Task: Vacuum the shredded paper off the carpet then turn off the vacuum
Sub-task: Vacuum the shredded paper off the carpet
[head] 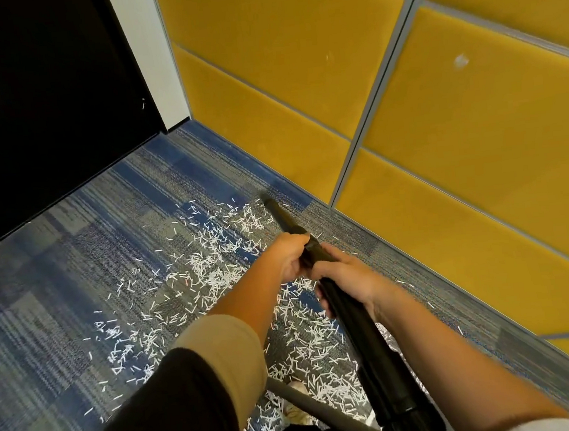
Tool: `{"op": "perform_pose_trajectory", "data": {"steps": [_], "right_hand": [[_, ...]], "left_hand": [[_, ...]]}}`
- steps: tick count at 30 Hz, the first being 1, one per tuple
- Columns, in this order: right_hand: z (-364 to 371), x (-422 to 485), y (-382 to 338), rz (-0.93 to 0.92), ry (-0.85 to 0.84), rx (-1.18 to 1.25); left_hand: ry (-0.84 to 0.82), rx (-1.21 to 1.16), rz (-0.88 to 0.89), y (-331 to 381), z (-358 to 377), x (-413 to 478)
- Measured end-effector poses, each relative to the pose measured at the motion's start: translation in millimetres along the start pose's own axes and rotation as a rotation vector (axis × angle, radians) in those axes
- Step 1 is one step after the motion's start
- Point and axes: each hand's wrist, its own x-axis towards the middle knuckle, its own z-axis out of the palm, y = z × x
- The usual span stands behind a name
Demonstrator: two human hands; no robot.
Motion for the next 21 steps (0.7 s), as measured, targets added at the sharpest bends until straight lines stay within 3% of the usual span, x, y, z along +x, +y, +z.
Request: {"op": "perform_pose_trajectory", "data": {"steps": [7, 15, 21], "right_hand": [[-2, 2, 2, -0.014, 0.004, 0.012], [17, 1, 5, -0.006, -0.131, -0.165], [43, 0, 10, 0.018, -0.249, -0.254]], "left_hand": [[0.021, -0.046, -0.002, -3, 3, 8], [0.029, -0.05, -0.133, -15, -25, 4], [0.174, -0.026, -0.13, -26, -67, 2]]}}
